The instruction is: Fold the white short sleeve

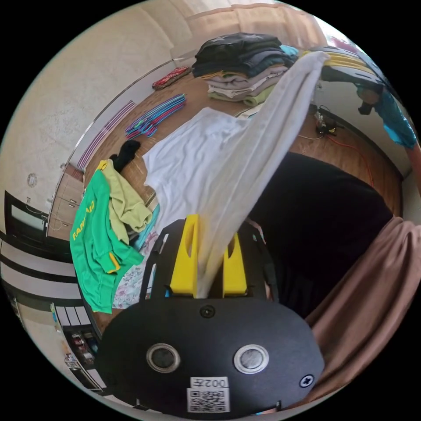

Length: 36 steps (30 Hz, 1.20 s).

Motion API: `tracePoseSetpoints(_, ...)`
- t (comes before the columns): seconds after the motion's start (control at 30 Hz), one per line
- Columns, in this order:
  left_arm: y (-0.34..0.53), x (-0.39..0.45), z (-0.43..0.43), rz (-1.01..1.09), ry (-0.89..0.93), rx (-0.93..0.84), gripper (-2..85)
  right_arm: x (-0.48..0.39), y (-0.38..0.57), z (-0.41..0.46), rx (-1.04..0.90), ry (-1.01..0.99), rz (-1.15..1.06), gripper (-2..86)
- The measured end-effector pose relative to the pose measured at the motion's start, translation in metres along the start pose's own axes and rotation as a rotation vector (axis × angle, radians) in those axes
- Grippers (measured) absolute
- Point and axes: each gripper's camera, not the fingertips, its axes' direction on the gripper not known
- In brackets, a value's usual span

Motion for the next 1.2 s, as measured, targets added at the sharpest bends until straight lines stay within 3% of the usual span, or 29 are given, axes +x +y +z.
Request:
tracePoseSetpoints(0.7, -0.11, -0.081, -0.068, 0.252, -0.035, -0.036, 1.6, 0.079, 0.011, 0.05, 0.023, 0.061, 0.206, -0.8)
tracePoseSetpoints(1.2, -0.284, -0.192, 0.006, 0.319, -0.134, -0.04, 1.7, 0.19, -0.035, 0.214, -0.053, 0.279, 0.321, -0.8)
